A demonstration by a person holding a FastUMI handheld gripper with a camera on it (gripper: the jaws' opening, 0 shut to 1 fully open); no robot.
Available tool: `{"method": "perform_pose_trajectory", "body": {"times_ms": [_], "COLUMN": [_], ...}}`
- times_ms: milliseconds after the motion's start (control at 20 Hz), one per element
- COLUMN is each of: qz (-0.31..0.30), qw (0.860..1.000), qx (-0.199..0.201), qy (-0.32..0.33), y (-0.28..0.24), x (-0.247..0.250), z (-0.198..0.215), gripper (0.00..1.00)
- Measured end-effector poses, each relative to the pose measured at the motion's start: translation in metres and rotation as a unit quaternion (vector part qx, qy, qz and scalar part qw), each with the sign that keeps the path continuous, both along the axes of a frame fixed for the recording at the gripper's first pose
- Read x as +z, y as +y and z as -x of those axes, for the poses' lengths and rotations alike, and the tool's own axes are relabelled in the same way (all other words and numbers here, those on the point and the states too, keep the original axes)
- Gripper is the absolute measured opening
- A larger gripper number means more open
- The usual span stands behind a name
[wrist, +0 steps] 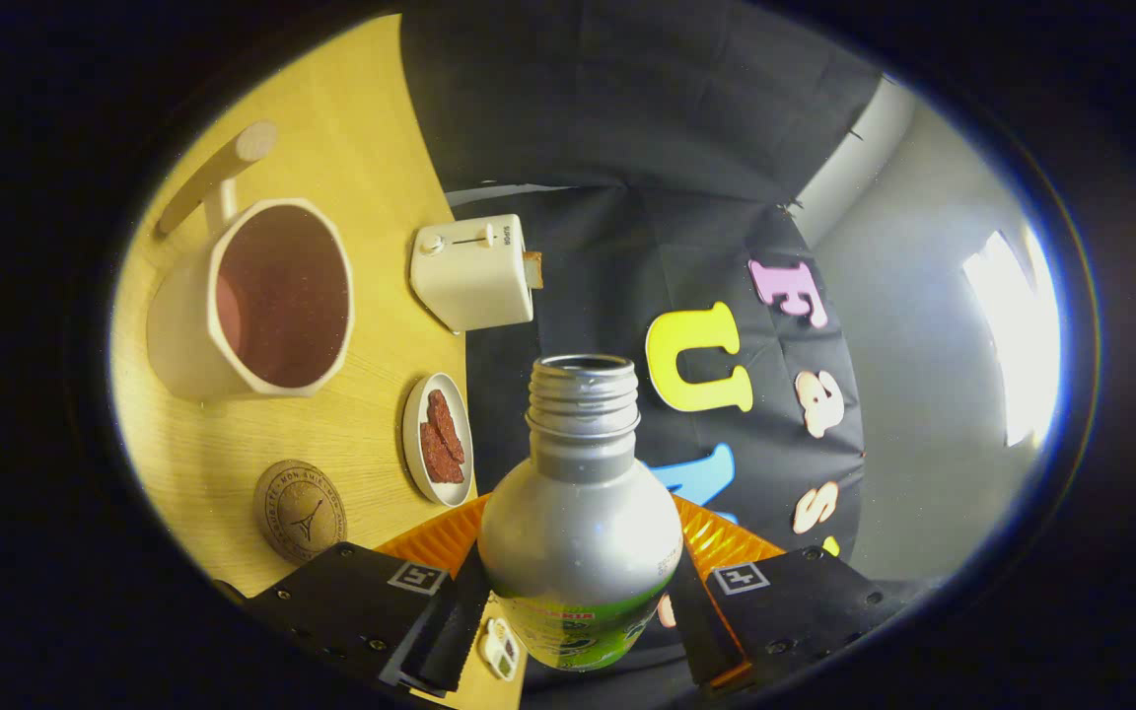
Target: Take the bottle from table, then pour the juice into the cup, finally place the bottle on the coaster
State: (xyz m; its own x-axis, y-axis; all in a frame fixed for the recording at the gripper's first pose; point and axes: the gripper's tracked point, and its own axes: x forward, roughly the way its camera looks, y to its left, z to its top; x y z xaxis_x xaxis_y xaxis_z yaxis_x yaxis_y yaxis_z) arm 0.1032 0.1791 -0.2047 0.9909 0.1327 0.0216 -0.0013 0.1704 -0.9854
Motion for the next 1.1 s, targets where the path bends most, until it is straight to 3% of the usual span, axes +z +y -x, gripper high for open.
{"method": "perform_pose_trajectory", "body": {"times_ms": [350, 550, 900, 1000, 1100], "qz": [-0.17, -0.27, -0.454, -0.508, -0.58], "qw": [0.983, 0.956, 0.87, 0.834, 0.777], "qx": [-0.034, -0.036, -0.047, -0.041, -0.017], "qy": [0.067, 0.105, 0.187, 0.214, 0.244], "y": [-0.03, -0.037, -0.035, -0.029, -0.016], "x": [-0.013, -0.024, -0.042, -0.046, -0.043], "z": [-0.005, -0.007, -0.009, -0.009, -0.009], "gripper": [0.81, 0.81, 0.81, 0.81, 0.81]}}
